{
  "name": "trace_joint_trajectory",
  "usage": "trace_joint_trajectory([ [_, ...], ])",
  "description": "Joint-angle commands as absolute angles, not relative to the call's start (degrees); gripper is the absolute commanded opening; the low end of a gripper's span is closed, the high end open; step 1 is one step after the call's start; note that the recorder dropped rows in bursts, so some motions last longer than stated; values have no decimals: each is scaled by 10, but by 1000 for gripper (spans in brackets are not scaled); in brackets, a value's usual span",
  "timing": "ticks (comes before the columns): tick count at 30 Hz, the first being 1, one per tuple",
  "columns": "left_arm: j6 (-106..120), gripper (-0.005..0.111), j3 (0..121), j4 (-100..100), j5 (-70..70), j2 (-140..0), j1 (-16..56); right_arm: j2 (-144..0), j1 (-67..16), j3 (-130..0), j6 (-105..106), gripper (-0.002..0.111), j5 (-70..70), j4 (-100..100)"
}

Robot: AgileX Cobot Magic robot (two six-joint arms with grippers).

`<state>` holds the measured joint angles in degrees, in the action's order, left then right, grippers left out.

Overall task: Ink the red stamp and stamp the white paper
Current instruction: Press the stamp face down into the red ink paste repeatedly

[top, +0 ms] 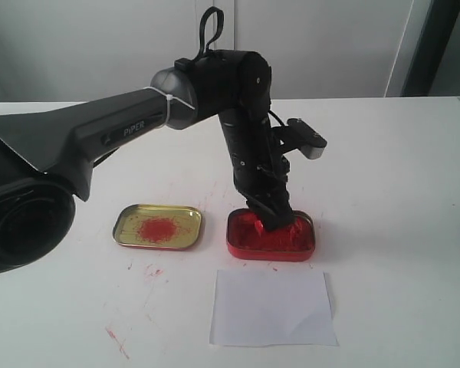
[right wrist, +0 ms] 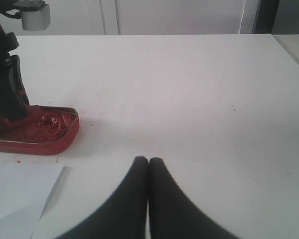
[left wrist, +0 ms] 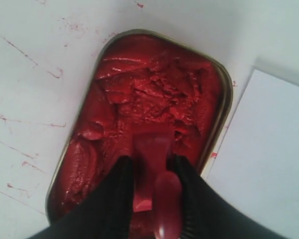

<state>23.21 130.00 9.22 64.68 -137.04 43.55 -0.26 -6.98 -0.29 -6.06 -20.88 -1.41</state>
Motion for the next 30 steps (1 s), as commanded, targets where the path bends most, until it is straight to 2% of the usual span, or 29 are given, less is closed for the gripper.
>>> trace_joint_trajectory([
  [1, 229, 0, 1297, 102, 700, -1365, 423, 0, -68, 0, -63, 0, -201, -15],
  [30, 229, 0, 1297, 77, 700, -1444, 424, 0, -68, 0, -63, 0, -201, -15],
])
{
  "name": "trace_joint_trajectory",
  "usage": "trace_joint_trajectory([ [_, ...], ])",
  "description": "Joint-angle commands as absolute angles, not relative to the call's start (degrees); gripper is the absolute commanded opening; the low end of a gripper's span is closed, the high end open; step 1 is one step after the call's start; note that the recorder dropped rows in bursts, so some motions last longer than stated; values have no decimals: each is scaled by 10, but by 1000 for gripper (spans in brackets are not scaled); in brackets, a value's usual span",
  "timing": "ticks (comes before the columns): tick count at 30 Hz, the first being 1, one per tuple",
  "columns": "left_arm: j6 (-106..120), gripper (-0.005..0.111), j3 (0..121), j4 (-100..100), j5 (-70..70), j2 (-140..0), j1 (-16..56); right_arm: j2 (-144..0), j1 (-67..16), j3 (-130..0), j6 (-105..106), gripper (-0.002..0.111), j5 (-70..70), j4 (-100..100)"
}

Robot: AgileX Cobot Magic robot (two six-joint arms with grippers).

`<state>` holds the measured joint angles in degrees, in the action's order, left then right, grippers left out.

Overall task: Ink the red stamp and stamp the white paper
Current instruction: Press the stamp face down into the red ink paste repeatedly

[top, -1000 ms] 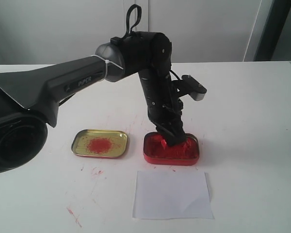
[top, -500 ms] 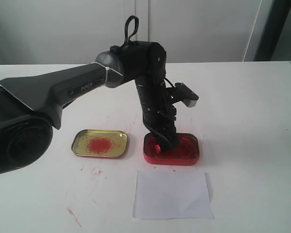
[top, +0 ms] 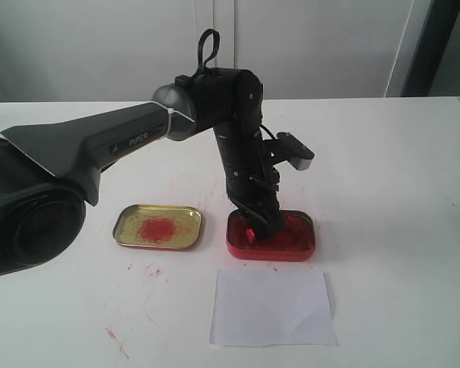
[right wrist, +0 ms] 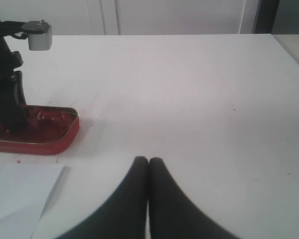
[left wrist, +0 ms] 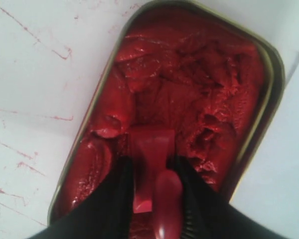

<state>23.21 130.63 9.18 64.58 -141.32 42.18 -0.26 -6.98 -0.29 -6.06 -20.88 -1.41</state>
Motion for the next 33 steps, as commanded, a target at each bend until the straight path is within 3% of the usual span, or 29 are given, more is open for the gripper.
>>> trace_joint_trajectory([
  [1, 229, 0, 1297, 77, 700, -1444, 424, 0, -68, 0, -63, 0, -201, -15],
  [33, 214, 0, 1320, -16, 700, -1373, 464, 0, -68, 0, -63, 0, -201, -15],
])
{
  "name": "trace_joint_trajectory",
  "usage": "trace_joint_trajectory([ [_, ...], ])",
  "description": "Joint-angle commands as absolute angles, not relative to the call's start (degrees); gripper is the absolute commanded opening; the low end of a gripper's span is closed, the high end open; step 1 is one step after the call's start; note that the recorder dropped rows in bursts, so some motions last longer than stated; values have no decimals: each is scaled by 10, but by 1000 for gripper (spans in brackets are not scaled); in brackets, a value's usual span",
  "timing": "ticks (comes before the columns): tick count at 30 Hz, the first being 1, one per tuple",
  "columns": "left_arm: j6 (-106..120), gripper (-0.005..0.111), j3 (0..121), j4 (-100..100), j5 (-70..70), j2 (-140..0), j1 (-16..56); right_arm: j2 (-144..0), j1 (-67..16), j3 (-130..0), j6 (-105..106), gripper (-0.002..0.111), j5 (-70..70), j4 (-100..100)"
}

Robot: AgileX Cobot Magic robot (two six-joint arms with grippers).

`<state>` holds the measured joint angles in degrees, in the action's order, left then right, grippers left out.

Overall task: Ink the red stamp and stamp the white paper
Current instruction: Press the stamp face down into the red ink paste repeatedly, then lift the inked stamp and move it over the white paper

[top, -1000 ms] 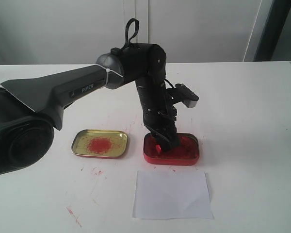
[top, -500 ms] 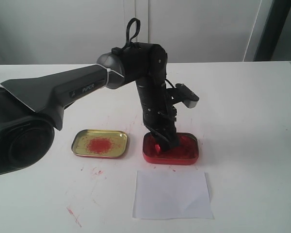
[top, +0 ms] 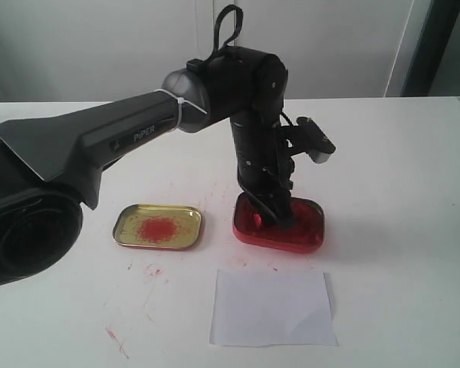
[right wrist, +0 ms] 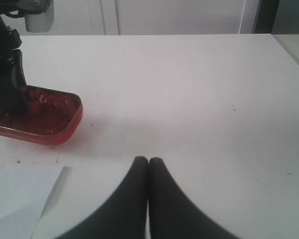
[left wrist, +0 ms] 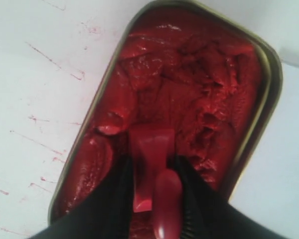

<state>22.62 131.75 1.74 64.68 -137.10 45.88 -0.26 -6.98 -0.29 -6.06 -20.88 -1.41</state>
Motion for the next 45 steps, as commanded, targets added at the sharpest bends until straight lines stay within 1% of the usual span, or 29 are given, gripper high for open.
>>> trace_joint_trajectory([
  [1, 211, 0, 1320, -23, 700, -1375, 466, 0, -68, 0, -63, 0, -201, -15],
  [19, 189, 0, 1320, -109, 700, -1384, 506, 0, -68, 0, -63, 0, -201, -15],
  [24, 190, 0, 1320, -113, 700, -1367, 506, 0, -68, 0, -63, 0, -201, -15],
  [29, 201, 0, 1320, -80, 700, -1354, 503, 0, -68, 0, -63, 0, -201, -15],
  [33, 208, 0, 1316, -10, 700, -1328, 480, 0, -68, 0, -63, 0, -201, -15],
  [36, 193, 0, 1281, 0, 700, -1298, 471, 0, -68, 0, -63, 0, -201, -15],
  [40, 193, 0, 1190, 32, 700, -1245, 463, 0, -68, 0, -63, 0, -201, -15],
  [45, 179, 0, 1119, 50, 700, -1207, 463, 0, -68, 0, -63, 0, -201, -15],
])
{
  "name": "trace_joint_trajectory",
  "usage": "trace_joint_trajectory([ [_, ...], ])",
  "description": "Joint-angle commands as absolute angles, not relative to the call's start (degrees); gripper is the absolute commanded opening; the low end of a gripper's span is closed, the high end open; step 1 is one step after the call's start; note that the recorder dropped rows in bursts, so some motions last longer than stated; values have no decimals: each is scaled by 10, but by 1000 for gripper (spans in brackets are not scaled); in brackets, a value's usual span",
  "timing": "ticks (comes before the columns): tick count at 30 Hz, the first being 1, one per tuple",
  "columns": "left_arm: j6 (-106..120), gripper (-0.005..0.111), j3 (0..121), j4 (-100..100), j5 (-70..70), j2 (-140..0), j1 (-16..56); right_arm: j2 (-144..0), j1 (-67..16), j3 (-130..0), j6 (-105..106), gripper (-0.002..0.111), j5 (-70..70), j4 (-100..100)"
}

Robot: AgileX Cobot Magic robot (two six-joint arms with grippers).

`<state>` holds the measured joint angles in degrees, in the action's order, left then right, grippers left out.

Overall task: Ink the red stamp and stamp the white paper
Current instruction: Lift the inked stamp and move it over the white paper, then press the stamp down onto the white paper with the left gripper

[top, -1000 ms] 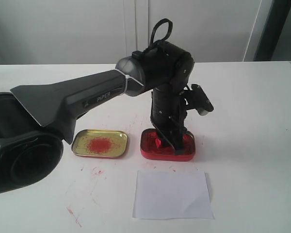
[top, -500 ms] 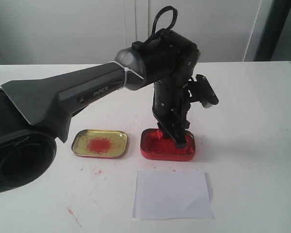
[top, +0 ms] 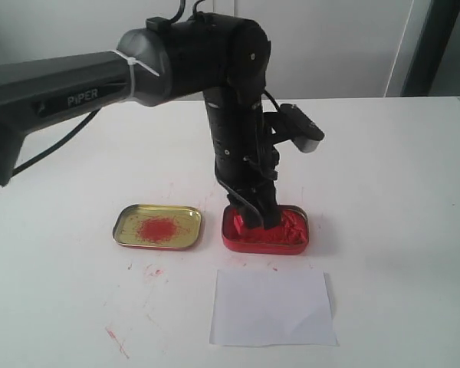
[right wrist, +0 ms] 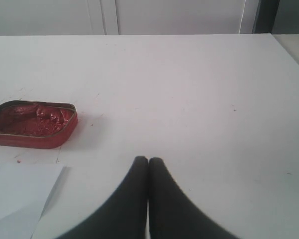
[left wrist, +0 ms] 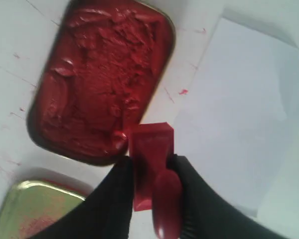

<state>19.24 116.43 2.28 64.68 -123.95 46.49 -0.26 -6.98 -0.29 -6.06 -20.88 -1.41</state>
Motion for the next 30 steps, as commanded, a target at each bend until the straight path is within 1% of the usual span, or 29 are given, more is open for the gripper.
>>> trace_joint_trajectory([
  [1, 179, 0, 1111, 57, 700, -1203, 463, 0, -68, 0, -63, 0, -201, -15],
  [7, 181, 0, 1072, 86, 700, -1199, 467, 0, -68, 0, -63, 0, -201, -15],
  [13, 193, 0, 1016, 82, 700, -1199, 495, 0, -68, 0, -63, 0, -201, -15],
  [18, 187, 0, 969, 58, 634, -1199, 526, 0, -68, 0, -63, 0, -201, -15],
  [21, 177, 0, 964, 36, 612, -1199, 539, 0, -68, 0, -63, 0, -201, -15],
  [26, 162, 0, 964, 37, 570, -1182, 541, 0, -68, 0, -63, 0, -201, -15],
  [30, 137, 0, 937, 40, 529, -1150, 541, 0, -68, 0, -63, 0, -201, -15],
])
